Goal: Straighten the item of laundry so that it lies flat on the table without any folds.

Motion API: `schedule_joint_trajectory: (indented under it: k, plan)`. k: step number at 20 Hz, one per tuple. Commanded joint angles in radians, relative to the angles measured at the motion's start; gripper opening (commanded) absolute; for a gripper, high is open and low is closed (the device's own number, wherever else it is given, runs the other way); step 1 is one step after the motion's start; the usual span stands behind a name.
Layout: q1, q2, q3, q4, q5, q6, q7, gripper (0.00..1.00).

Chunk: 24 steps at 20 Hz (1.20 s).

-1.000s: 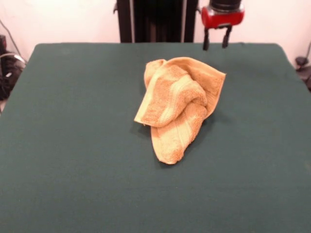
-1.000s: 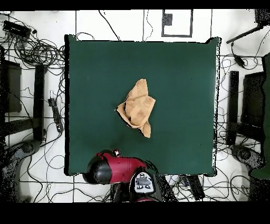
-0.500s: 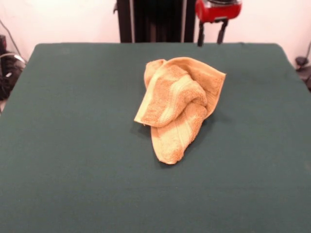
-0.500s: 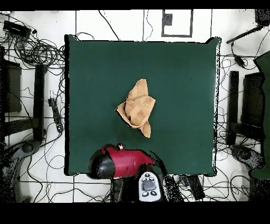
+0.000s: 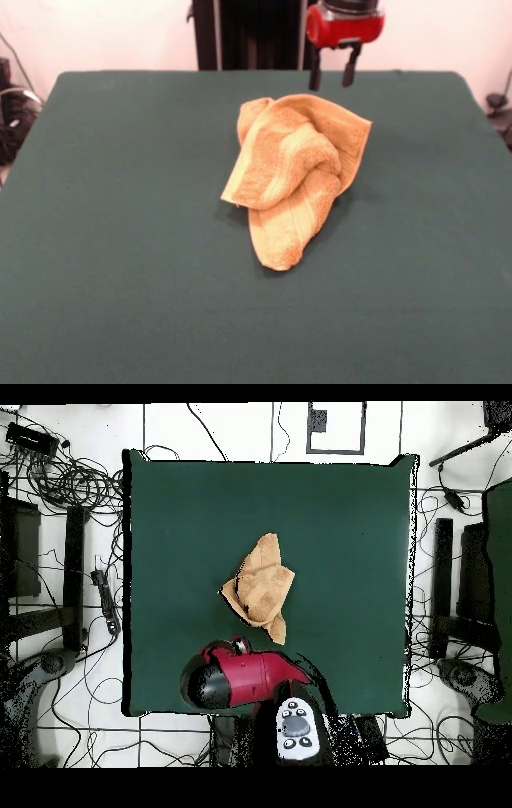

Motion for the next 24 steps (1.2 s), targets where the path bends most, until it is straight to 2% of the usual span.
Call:
schedule_joint_trajectory:
  k: [1,5,11,16,24]
  plan:
    - [-0.023,0.122,0.129,-0.066,-0.059,-0.023,0.042,1.00]
    - [0.026,0.143,0.090,-0.046,-0.061,-0.122,0.118,1.00]
    - [0.024,0.152,0.093,-0.055,-0.069,-0.115,0.112,1.00]
    - [0.065,0.168,0.056,-0.057,-0.064,-0.165,0.145,1.00]
    - [0.027,0.117,0.095,-0.053,-0.054,-0.067,0.102,1.00]
